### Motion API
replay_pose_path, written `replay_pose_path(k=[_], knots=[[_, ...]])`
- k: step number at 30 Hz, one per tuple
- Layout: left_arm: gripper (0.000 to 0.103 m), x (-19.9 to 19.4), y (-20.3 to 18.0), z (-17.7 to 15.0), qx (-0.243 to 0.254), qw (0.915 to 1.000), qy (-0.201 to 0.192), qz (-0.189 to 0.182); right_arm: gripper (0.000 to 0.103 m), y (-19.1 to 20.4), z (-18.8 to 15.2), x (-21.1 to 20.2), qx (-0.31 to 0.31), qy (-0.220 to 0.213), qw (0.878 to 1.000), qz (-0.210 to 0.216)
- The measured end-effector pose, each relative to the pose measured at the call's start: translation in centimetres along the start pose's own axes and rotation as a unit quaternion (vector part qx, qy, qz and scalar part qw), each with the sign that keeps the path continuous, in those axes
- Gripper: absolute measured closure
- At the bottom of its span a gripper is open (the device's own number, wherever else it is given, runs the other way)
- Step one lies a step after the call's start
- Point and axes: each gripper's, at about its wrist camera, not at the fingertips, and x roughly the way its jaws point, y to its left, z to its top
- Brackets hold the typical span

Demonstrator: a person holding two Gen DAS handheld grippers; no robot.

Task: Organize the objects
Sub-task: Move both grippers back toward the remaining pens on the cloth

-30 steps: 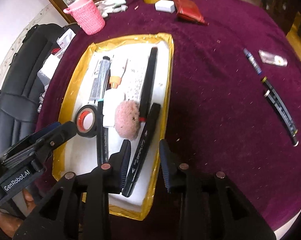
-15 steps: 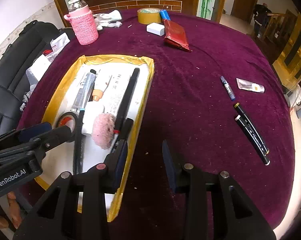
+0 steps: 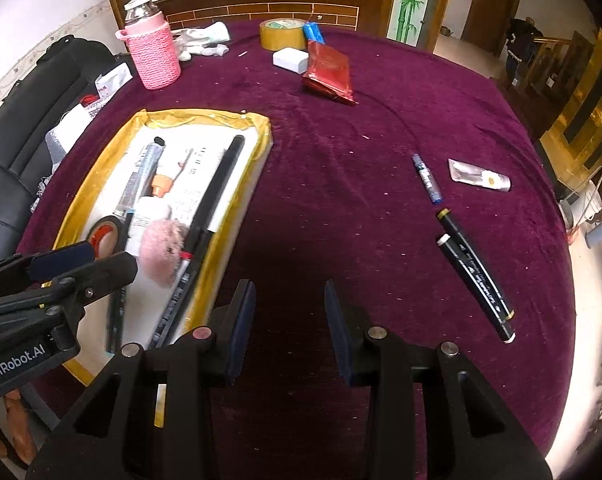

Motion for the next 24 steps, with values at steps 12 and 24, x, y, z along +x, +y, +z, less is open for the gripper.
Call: replay_pose_path(k=[12,24], knots=[[0.056,1.9,-5.6,-1.2,0.002,0.9996,0.021,-0.017,0.069,-7.5,-1.0,0.9,0.036,0.025,0.999,0.014],[0.056,3.4,-8.9,-3.4,-0.030,0.9980,0.047,-0.030,0.069,-24.5,-2.7,3.5,0.152,0.061,0.987,0.002]])
